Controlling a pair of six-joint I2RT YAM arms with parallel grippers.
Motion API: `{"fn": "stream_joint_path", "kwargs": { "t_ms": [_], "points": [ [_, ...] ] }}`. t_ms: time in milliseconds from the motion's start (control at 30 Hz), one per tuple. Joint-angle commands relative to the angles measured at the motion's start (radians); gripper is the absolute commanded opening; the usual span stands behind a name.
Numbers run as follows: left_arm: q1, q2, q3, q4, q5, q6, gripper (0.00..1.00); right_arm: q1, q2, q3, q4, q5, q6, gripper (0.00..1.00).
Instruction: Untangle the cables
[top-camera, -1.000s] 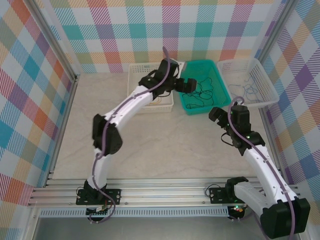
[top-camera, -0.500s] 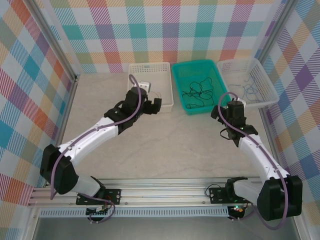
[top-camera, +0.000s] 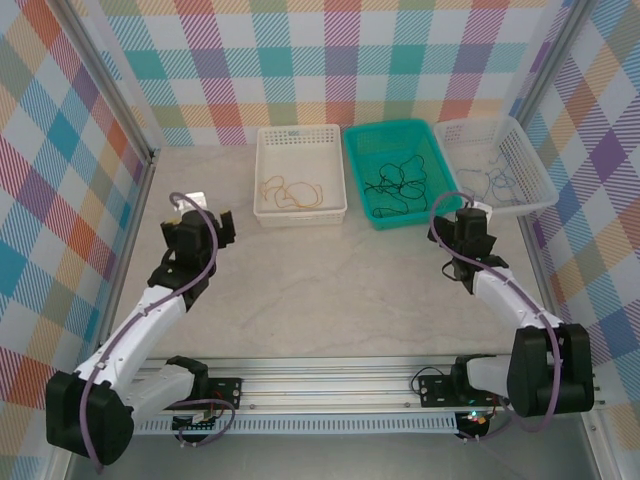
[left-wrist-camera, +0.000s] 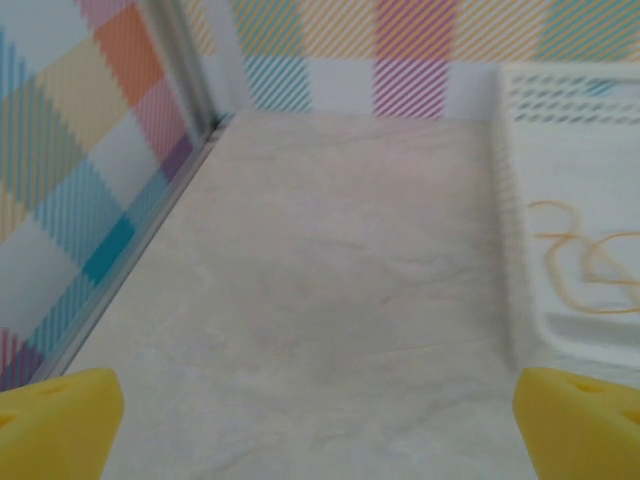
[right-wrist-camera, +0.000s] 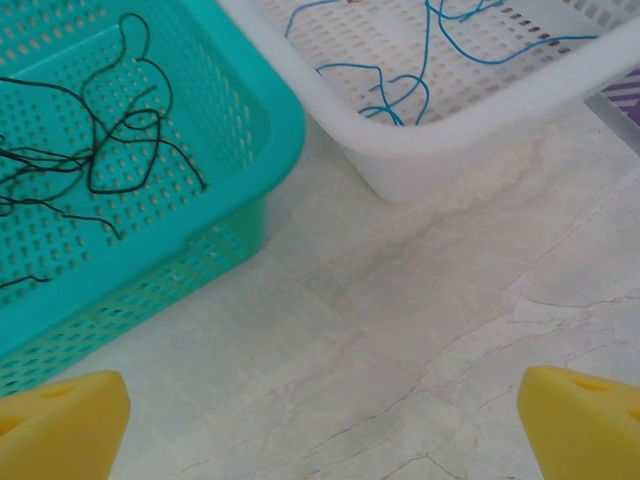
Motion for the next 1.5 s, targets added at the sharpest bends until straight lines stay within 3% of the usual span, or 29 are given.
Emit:
{"fn": "stream_joint_path", "kwargs": {
  "t_ms": [0, 100, 300, 500, 633, 733, 833, 933, 1067, 1167, 1333, 1367, 1467],
  "points": [
    [0.091, 0.001, -0.114, 0.154, 0.004, -0.056, 1.00, -0.007, 0.034, -0.027, 0.130, 0.030, -0.050, 1.00],
    [0.169, 0.060, -0.200, 0.288, 0.073, -0.099, 1.00, -0.014, 0.079, -0.032, 0.164, 0.016, -0.099, 1.00],
    [0.242, 0.225, -0.327, 0.648, 0.258, -0.025, 1.00, -0.015, 0.115, -0.066, 0.250, -0.023, -0.143, 1.00],
    [0.250, 0.301, -0.264, 0.617, 0.358, 0.030, 1.00, -0.018, 0.138, -0.088, 0.309, -0.047, -0.168, 1.00],
    [0.251, 0.322, -0.375, 0.858, 0.463, -0.035, 1.00, -0.020, 0.159, -0.097, 0.357, -0.079, -0.175, 1.00],
    [0.251, 0.367, -0.354, 0.864, 0.430, -0.024, 1.00, -0.020, 0.176, -0.098, 0.386, -0.105, -0.184, 1.00],
    [0.248, 0.474, -0.312, 0.893, 0.496, -0.001, 1.00, -0.021, 0.186, -0.092, 0.387, -0.120, -0.198, 1.00],
    [0.215, 0.567, -0.298, 0.967, 0.489, 0.036, 1.00, -0.022, 0.184, -0.100, 0.408, -0.129, -0.203, 1.00],
    [0.203, 0.542, -0.300, 0.924, 0.461, 0.041, 1.00, -0.023, 0.183, -0.120, 0.466, -0.153, -0.235, 1.00],
    [0.148, 0.552, -0.292, 0.927, 0.239, 0.022, 1.00, -0.028, 0.191, -0.195, 0.655, -0.165, -0.270, 1.00],
    [0.146, 0.546, -0.286, 0.907, 0.216, 0.009, 1.00, -0.028, 0.279, -0.357, 1.027, -0.262, -0.309, 1.00],
    [0.146, 0.546, -0.286, 0.910, 0.216, 0.009, 1.00, -0.028, 0.280, -0.354, 1.019, -0.281, -0.319, 1.00],
    [0.146, 0.545, -0.289, 0.912, 0.220, 0.012, 1.00, -0.047, 0.292, -0.216, 0.771, -0.294, -0.301, 1.00]
  ]
}}
